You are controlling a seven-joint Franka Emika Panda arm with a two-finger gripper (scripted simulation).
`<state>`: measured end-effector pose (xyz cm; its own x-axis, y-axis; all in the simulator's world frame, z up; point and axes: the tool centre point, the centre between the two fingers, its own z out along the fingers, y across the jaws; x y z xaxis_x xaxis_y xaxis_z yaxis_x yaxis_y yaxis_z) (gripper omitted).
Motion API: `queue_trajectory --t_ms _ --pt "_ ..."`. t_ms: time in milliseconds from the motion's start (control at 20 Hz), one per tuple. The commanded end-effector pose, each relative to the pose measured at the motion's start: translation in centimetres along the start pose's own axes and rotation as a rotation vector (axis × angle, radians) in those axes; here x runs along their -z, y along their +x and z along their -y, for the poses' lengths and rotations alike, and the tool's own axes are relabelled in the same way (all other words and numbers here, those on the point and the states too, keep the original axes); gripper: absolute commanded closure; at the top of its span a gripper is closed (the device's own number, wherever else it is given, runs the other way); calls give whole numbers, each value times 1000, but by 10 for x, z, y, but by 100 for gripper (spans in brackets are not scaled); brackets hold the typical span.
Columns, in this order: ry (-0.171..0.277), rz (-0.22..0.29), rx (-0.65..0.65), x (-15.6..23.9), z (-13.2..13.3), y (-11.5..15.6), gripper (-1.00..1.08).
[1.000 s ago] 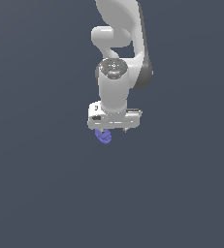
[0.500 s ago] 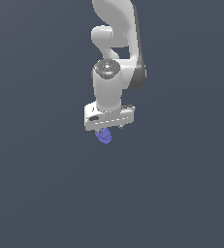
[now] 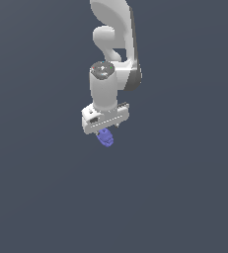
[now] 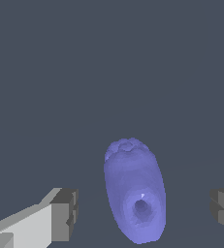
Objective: Pick up the object and move it to a goal position.
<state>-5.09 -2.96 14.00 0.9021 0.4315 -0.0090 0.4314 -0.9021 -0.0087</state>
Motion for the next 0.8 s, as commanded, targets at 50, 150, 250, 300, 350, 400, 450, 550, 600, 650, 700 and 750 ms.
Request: queue_trajectory --t_ms 50,150,250,300,350,400,450,550,600,650,700,750 --pt "-3 -3 72 -4 -2 -9 -92" --pt "-5 -4 105 -6 -3 -13 -92" --pt "-6 -6 133 -7 -4 -17 -92" --pt "-7 -6 145 -8 -4 -19 -92" --pt "-7 -6 156 -9 -5 -20 -92" --pt "-8 -7 166 -9 -5 -21 -92" --pt "-8 -7 175 -10 -5 -23 -92" --pt "-9 -8 189 -10 -6 -24 -92" --pt "-9 -8 195 -11 -6 -25 -92" --pt "-9 -8 199 -11 -6 -26 -92" --pt "-10 -8 202 -11 -6 -26 -92" --pt "-10 -8 203 -11 -6 -26 -92"
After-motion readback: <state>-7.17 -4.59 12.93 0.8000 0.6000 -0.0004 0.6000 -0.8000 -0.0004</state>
